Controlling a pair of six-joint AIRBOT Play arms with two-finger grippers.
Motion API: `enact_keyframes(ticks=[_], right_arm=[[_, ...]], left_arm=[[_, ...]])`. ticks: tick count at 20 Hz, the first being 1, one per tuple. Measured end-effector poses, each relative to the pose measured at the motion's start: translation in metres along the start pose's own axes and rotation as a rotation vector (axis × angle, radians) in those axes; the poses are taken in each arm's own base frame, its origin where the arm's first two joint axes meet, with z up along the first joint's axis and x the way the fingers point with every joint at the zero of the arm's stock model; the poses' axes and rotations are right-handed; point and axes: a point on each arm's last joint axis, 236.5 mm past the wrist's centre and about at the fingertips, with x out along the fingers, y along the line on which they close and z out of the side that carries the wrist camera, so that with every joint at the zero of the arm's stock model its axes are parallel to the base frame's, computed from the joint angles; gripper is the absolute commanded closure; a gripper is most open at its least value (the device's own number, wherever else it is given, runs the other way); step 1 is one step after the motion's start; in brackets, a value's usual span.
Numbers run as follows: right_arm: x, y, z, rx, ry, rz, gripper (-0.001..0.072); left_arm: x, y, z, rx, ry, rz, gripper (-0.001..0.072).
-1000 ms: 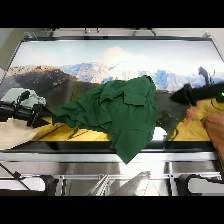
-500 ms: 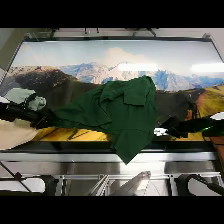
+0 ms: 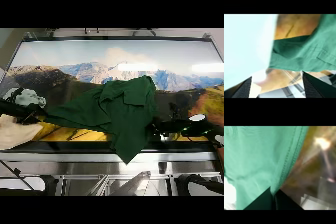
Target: Fold the shirts.
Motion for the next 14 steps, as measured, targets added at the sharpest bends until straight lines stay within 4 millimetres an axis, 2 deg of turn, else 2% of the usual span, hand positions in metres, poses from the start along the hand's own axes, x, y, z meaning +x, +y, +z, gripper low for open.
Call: enact_keyframes(ticks=[3, 6, 7, 8, 9, 10, 11, 12, 13, 14], right_arm=[[0.007, 0.006, 0.002, 0.002, -0.007, 0.031, 0.0692], [0.009, 0.008, 0.005, 0.001, -0.019, 0.041, 0.0692], [0.009, 0.009, 0.005, 0.002, -0.02, 0.044, 0.0692], [0.009, 0.009, 0.006, 0.004, -0.023, 0.046, 0.0692], [0.01, 0.009, 0.006, 0.003, -0.025, 0.046, 0.0692], [0.01, 0.009, 0.007, 0.003, -0.028, 0.048, 0.0692], [0.01, 0.009, 0.007, 0.003, -0.029, 0.048, 0.0692], [0.01, 0.009, 0.007, 0.004, -0.03, 0.048, 0.0692], [0.01, 0.01, 0.008, 0.004, -0.031, 0.049, 0.0692], [0.01, 0.01, 0.008, 0.005, -0.033, 0.052, 0.0693]], left_arm=[[-0.005, 0.007, 0.007, -0.012, -0.036, 0.011, 0.0025], [0.001, 0.009, 0.015, -0.003, -0.052, 0.021, 0.0026], [0.006, 0.008, 0.016, 0.008, -0.044, 0.022, 0.0074], [0.013, 0.007, 0.015, 0.021, -0.027, 0.018, 0.0248], [0.02, 0.005, 0.013, 0.037, -0.005, 0.01, 0.0361], [0.026, 0.003, 0.009, 0.056, 0.027, -0.003, 0.0425], [0.032, 0.001, 0.003, 0.073, 0.06, -0.024, 0.0426], [0.036, -0.002, -0.001, 0.088, 0.088, -0.044, 0.0488], [0.04, -0.001, -0.004, 0.101, 0.106, -0.052, 0.0692], [0.043, 0.0, -0.005, 0.114, 0.116, -0.055, 0.0694]])
